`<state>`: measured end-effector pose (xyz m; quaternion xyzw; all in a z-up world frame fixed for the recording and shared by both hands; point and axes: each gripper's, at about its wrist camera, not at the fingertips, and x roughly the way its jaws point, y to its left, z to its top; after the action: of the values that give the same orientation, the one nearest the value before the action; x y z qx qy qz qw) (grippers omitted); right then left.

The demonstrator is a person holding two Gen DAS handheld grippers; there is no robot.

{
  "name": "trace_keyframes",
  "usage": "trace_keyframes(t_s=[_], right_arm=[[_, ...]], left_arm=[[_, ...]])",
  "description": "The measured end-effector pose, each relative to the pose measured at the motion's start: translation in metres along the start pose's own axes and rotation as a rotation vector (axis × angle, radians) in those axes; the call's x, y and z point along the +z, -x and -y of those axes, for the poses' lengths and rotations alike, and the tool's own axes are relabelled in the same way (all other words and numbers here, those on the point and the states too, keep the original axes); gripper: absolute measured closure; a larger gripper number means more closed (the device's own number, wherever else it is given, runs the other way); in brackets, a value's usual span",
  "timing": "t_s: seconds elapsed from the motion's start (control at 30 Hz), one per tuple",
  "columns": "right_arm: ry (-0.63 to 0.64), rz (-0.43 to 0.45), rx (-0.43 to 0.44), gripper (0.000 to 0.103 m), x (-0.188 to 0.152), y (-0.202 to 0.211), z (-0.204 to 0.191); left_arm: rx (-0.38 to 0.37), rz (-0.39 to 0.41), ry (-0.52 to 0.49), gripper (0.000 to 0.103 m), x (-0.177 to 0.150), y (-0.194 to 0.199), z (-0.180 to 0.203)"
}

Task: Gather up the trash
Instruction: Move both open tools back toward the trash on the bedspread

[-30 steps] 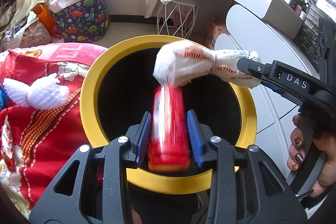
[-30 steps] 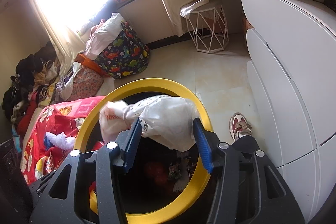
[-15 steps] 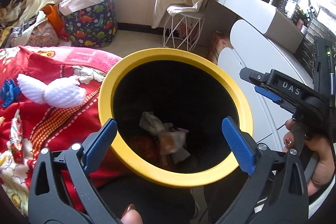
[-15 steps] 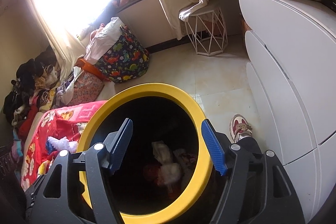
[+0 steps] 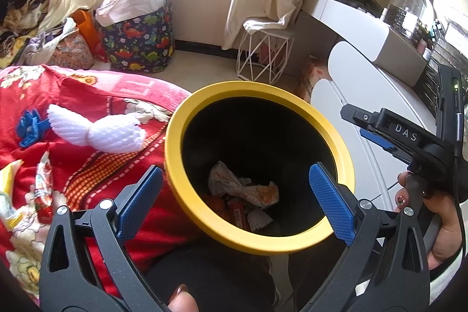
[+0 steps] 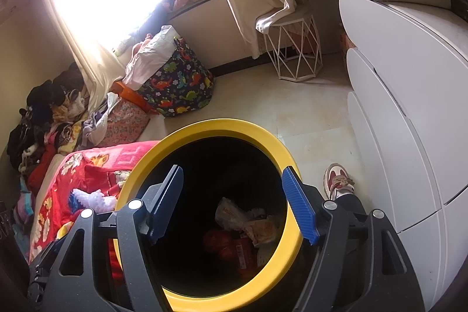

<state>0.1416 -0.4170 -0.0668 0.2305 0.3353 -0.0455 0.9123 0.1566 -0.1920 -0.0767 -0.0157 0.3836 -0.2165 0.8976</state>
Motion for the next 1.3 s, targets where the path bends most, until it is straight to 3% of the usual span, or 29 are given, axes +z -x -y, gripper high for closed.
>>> trace_keyframes(t_s=[0.47,1.3], right_arm=[[0.049,0.011,0.032,0.033,-0.002,0.010,-0.024],[0.231,0.034,0.173,0.031,-0.023,0.032,-0.100]], left_arm=[[0.057,0.061,0.039,0.011,-0.003,0.032,-0.023],[0.141,0.167,0.123,0.011,-0.010,0.088,-0.069]])
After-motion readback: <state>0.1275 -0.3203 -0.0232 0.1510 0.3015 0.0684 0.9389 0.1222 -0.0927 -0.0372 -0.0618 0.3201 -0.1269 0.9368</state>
